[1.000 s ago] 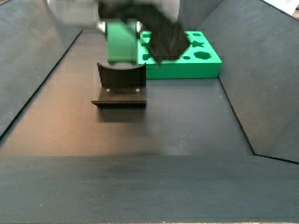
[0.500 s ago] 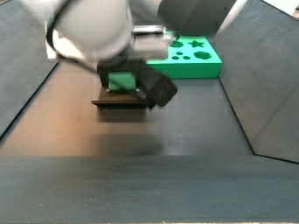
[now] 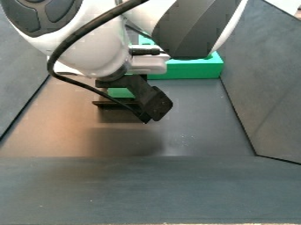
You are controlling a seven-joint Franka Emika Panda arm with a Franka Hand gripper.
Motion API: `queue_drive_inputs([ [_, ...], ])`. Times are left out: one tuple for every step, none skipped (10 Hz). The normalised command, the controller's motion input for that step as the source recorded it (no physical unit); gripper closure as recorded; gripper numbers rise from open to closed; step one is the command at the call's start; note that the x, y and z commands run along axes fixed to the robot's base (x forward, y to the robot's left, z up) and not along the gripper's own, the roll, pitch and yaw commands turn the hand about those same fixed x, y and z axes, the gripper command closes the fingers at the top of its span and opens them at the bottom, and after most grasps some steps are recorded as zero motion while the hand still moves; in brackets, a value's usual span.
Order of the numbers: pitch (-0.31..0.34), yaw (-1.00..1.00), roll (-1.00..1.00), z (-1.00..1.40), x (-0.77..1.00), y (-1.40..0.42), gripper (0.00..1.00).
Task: Pick up the arch object. Move up. Place the arch object on the fixture. Regrasp the arch object. Rotate the arch object. Move to above the board. Insert the arch object.
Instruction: Place the arch object on the fixture, then regrasp the arch object.
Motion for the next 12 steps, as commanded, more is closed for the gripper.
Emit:
queue_drive_inputs([
  [-0.057, -0.04, -0.11, -0.33, 0.08, 0.05, 1.0],
  [0.0, 0.0, 0.0, -0.17, 0.0, -0.5, 1.0],
  [0.0, 0.0, 0.0, 0.0, 0.0, 0.0, 0.0],
  [-0.026, 0.02, 0.0, 1.0, 0.0, 0.0, 0.0],
  [-0.018, 0.03, 0.0, 1.0, -0.01, 0.0, 0.0],
  [-0.007, 0.03, 0.01, 1.0, -0.02, 0.0, 0.0],
  [0.014, 0.04, 0.02, 1.0, -0.03, 0.0, 0.0],
  [0.037, 0.03, 0.03, 1.0, -0.04, 0.01, 0.0],
  [0.052, 0.02, 0.02, 0.89, -0.04, 0.01, 0.0],
  [0.059, 0.02, 0.02, 0.78, -0.04, 0.01, 0.0],
  [0.067, 0.0, 0.02, 0.53, -0.03, 0.01, 0.0],
  [0.069, -0.01, 0.02, 0.34, -0.03, 0.01, 0.0],
])
